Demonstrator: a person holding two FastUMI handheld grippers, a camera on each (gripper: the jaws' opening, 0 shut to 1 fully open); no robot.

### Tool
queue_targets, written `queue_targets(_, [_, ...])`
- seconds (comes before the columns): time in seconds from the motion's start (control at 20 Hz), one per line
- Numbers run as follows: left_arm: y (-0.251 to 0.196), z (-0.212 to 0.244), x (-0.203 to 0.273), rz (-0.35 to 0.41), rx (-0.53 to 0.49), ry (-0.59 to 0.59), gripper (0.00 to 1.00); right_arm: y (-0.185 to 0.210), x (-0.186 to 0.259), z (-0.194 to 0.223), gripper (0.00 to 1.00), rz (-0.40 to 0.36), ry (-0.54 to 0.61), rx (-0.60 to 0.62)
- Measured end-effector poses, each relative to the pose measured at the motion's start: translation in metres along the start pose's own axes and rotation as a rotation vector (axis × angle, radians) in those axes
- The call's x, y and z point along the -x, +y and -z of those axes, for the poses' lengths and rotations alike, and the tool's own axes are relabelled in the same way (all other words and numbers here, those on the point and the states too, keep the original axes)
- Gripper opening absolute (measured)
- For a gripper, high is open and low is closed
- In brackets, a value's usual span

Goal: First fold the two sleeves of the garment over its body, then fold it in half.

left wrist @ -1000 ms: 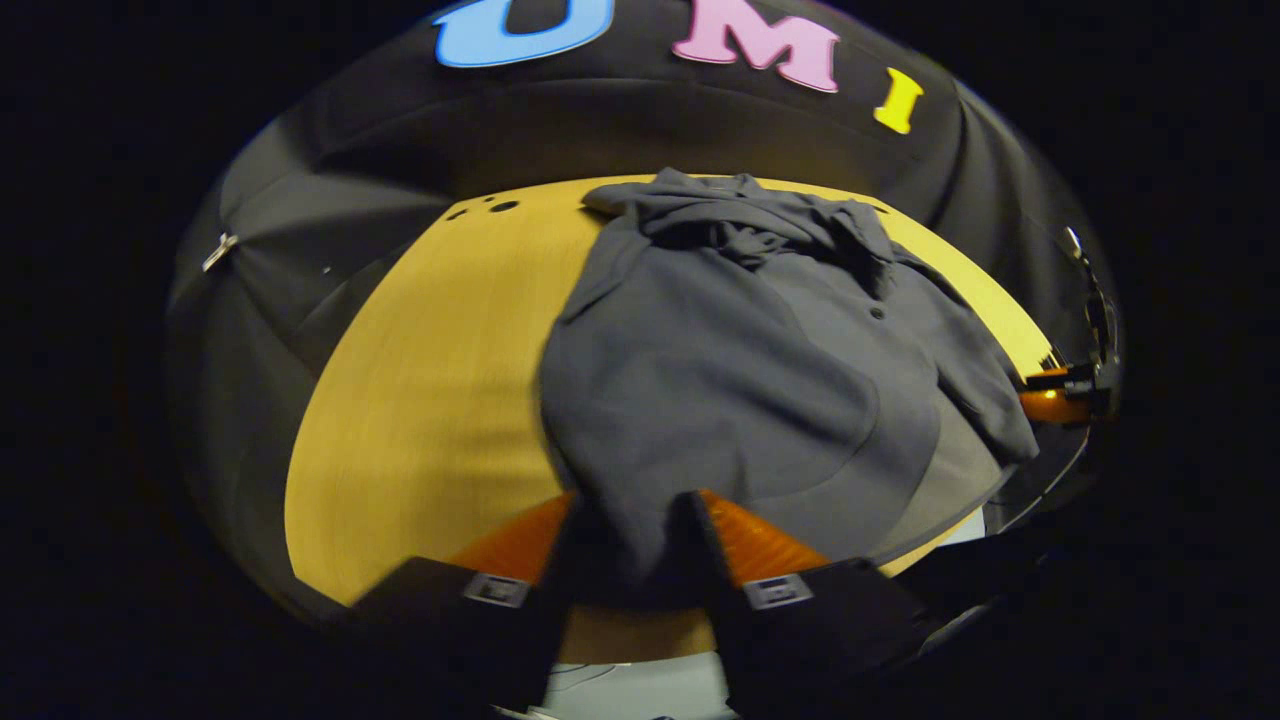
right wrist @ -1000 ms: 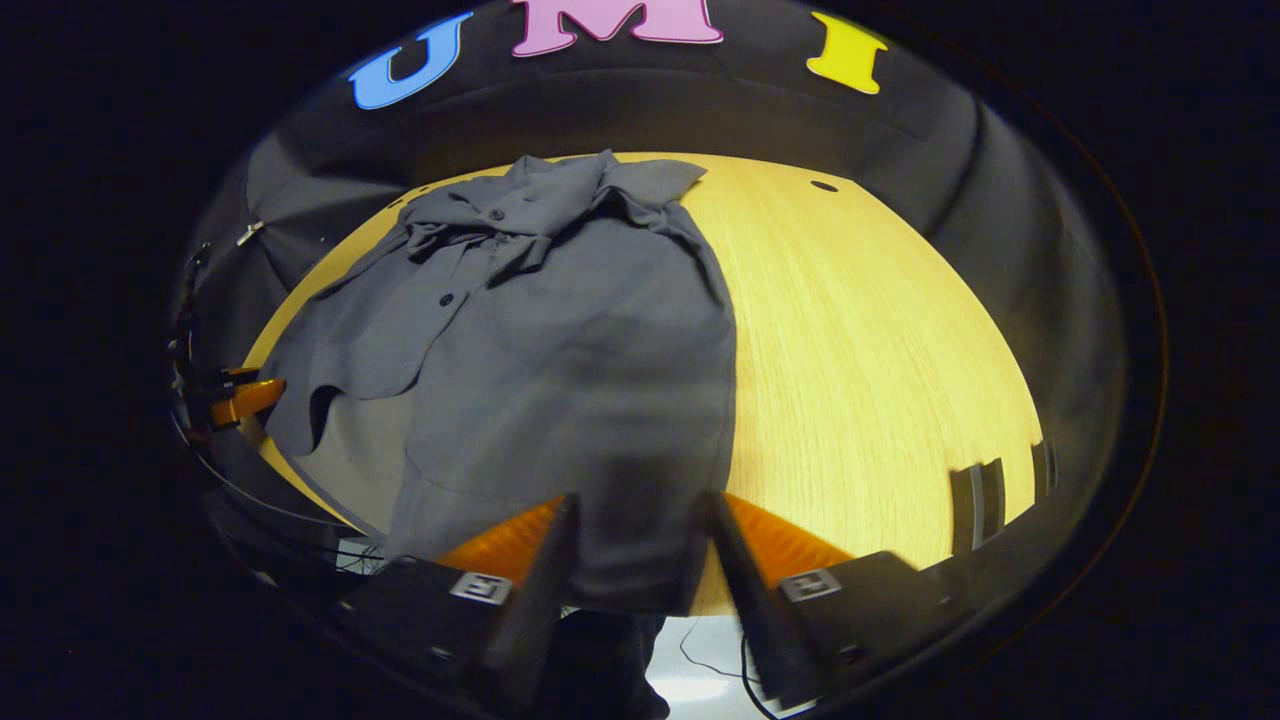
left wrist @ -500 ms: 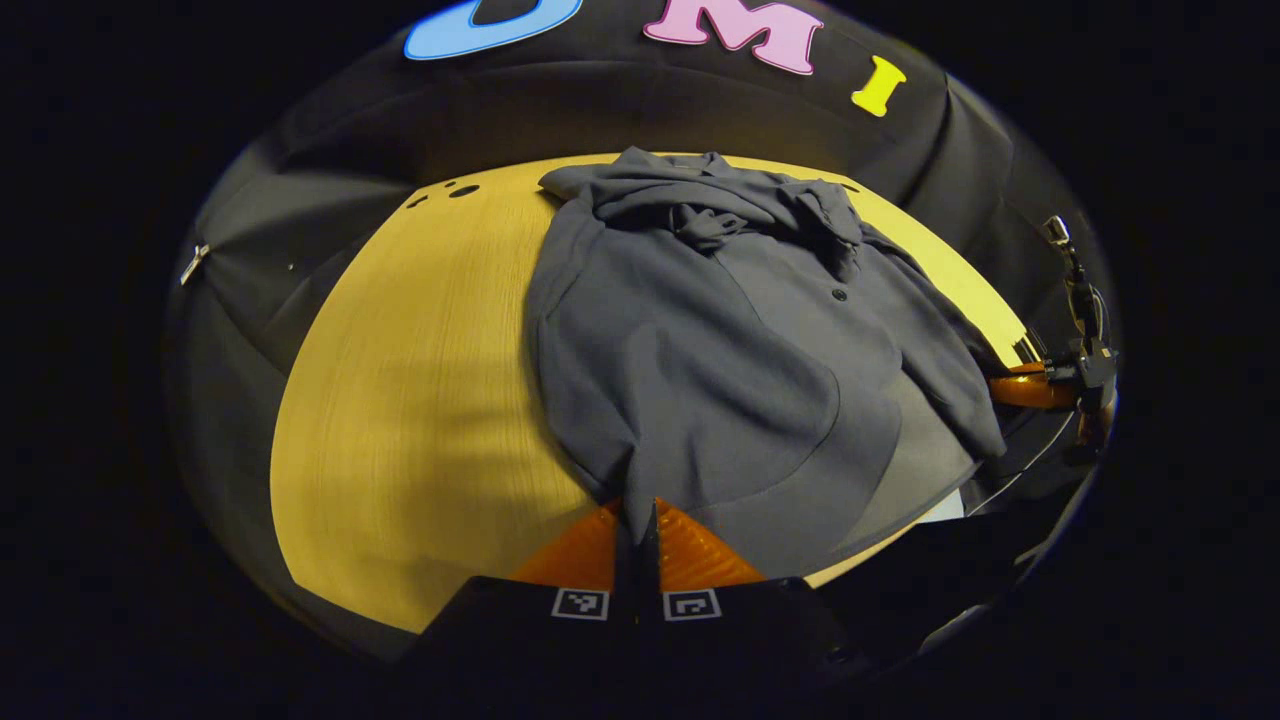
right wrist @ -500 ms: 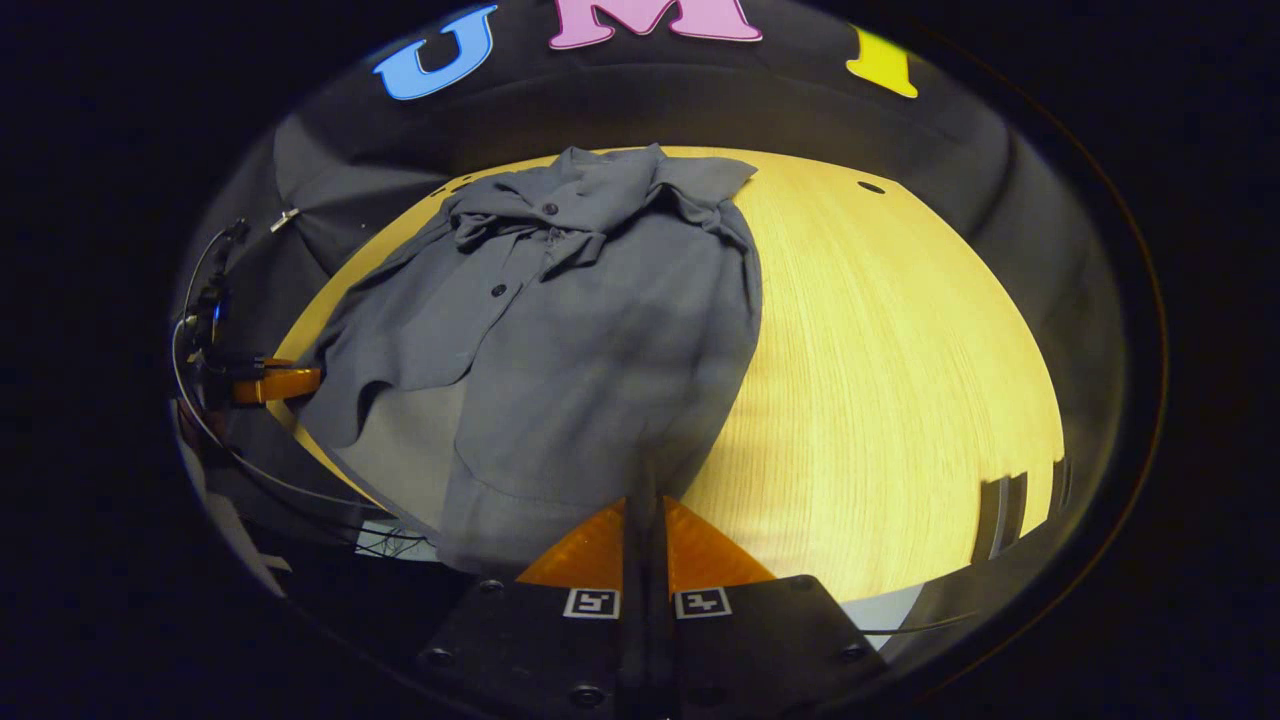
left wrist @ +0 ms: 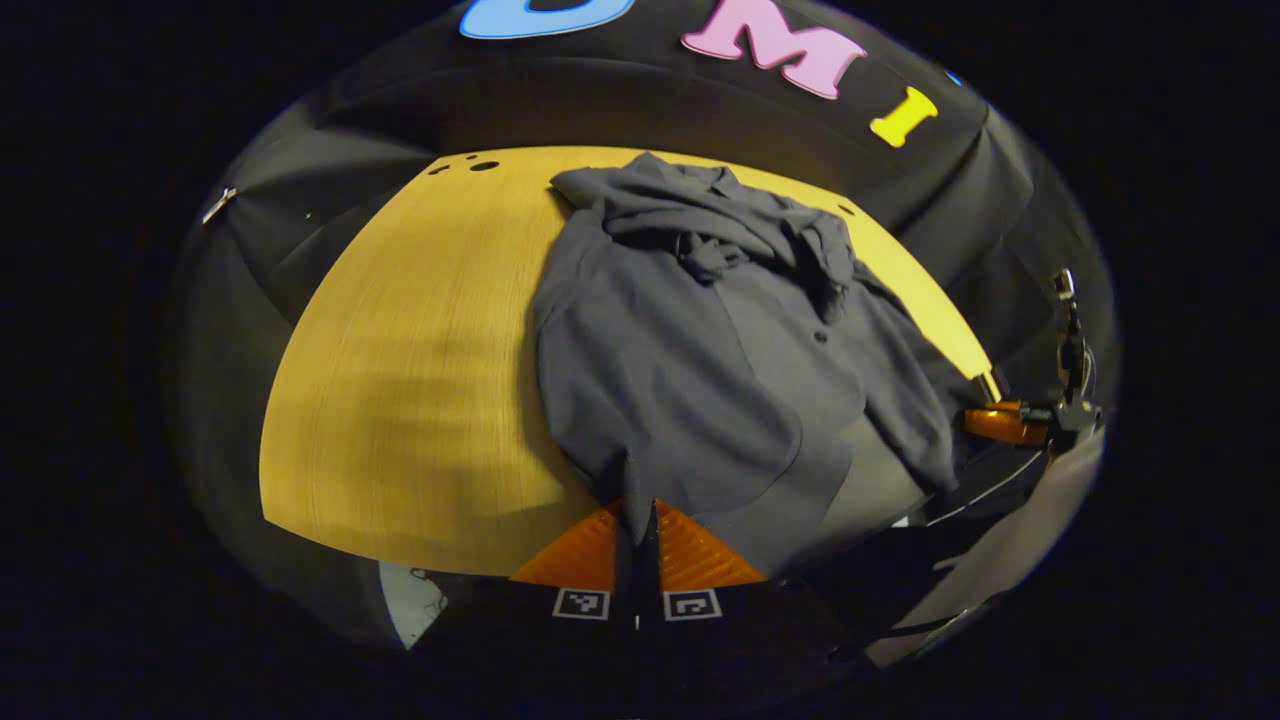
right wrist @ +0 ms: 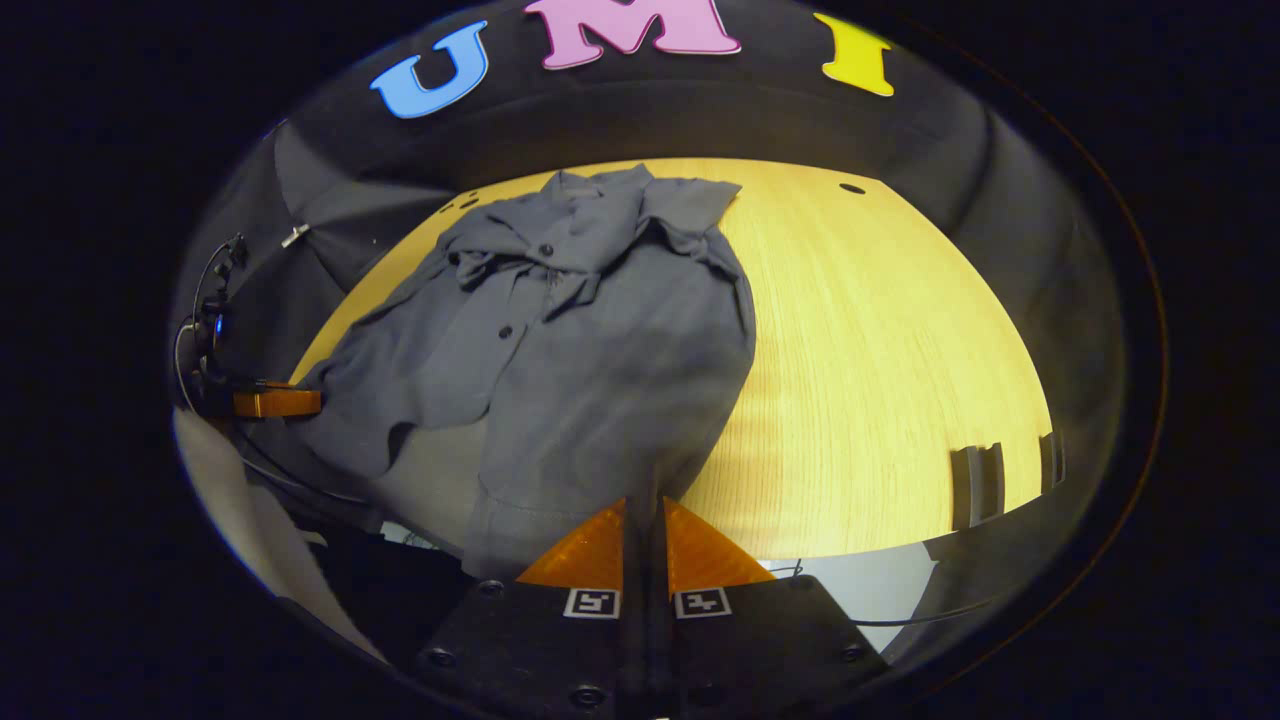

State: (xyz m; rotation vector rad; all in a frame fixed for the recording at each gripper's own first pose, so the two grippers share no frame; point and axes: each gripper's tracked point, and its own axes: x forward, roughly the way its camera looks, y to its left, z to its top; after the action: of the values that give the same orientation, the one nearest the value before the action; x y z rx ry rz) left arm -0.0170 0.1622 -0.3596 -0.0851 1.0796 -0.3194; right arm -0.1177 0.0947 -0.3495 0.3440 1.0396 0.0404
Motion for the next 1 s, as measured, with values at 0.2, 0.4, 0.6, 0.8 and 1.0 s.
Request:
queue_targets(0.2, [-0.005, -0.055, 0.008, 0.018, 0.05, -0.088, 0.05, 0.003, 0.011, -0.056, 0.05, -0.006, -0.133, -0.051])
queue_targets(0.4, [-0.002, -0.109, 0.012, 0.004, 0.033, -0.177, 0.05, 0.004, 0.023, -0.124, 0.05, -0.007, -0.262, -0.082])
queue_targets(0.6, [-0.002, -0.16, 0.014, -0.007, 0.039, -0.269, 0.06, 0.005, 0.027, -0.183, 0.05, -0.008, -0.359, -0.068])
queue_targets(0.8, [-0.002, -0.212, 0.008, -0.004, 0.025, -0.353, 0.06, 0.005, 0.015, -0.235, 0.05, -0.014, -0.434, -0.064])
queue_targets(1.0, [-0.002, -0.266, -0.003, -0.007, 0.01, -0.436, 0.05, -0.002, -0.001, -0.285, 0.05, -0.004, -0.496, -0.088])
